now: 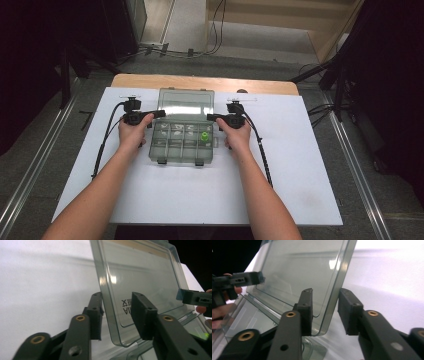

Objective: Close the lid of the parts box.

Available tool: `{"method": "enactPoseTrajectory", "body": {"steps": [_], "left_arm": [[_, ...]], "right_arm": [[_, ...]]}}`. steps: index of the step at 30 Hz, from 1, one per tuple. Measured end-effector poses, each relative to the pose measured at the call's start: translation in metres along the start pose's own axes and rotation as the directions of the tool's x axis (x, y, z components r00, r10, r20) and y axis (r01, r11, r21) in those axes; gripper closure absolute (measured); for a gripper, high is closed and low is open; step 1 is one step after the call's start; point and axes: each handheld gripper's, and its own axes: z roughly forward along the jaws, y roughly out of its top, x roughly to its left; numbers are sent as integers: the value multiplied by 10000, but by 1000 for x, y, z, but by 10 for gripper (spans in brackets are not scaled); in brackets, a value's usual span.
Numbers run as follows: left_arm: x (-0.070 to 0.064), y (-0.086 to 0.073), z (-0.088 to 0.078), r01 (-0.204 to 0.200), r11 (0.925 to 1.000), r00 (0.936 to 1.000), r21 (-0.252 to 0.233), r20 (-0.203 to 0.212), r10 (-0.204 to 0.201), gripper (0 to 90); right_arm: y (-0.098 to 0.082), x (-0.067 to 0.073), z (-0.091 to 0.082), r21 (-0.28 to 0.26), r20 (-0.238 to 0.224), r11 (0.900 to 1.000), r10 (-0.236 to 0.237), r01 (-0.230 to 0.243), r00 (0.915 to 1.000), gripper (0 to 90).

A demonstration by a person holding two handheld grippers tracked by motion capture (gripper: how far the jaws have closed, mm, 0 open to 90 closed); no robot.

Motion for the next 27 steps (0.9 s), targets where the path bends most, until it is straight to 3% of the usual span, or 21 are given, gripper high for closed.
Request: {"method": "enactPoseTrajectory", "body": {"steps": [5,9,13,14,16,19,21,23,27], "left_arm": [[-5,3,-12,-831,9960,9965,-340,-6,831,731],[-8,3,-17,-1435,9893,9897,-266,-41,1434,755],[-6,5,-20,-1167,9928,9931,-273,-90,1165,764],[-7,7,-21,-1000,9937,9947,-503,-275,987,745],[-7,13,-26,-857,9927,9962,-845,-253,838,720],[-10,20,-26,-1094,9905,9938,-837,-298,1073,719],[-12,23,-26,-1037,9897,9945,-988,-262,1016,720],[-14,23,-25,-1101,9888,9939,-1008,-128,1094,759],[-15,21,-26,-1511,9824,9884,-1099,-301,1486,816]], "right_arm": [[1,9,-12,-483,418,9949,-868,888,9953,796],[0,18,-16,-497,943,9838,-1672,1724,9814,810],[-3,21,-17,-639,1095,9795,-1836,1912,9769,814],[-4,21,-17,-653,1090,9791,-1850,1928,9767,814],[-5,21,-17,-731,1146,9756,-1982,2073,9734,814],[-7,22,-18,-855,1196,9707,-2140,2248,9695,814],[-8,22,-18,-922,1239,9678,-2222,2342,9671,813],[-8,22,-18,-964,1227,9642,-2347,2470,9643,813],[-8,22,-18,-951,1255,9634,-2383,2508,9630,811]]}}
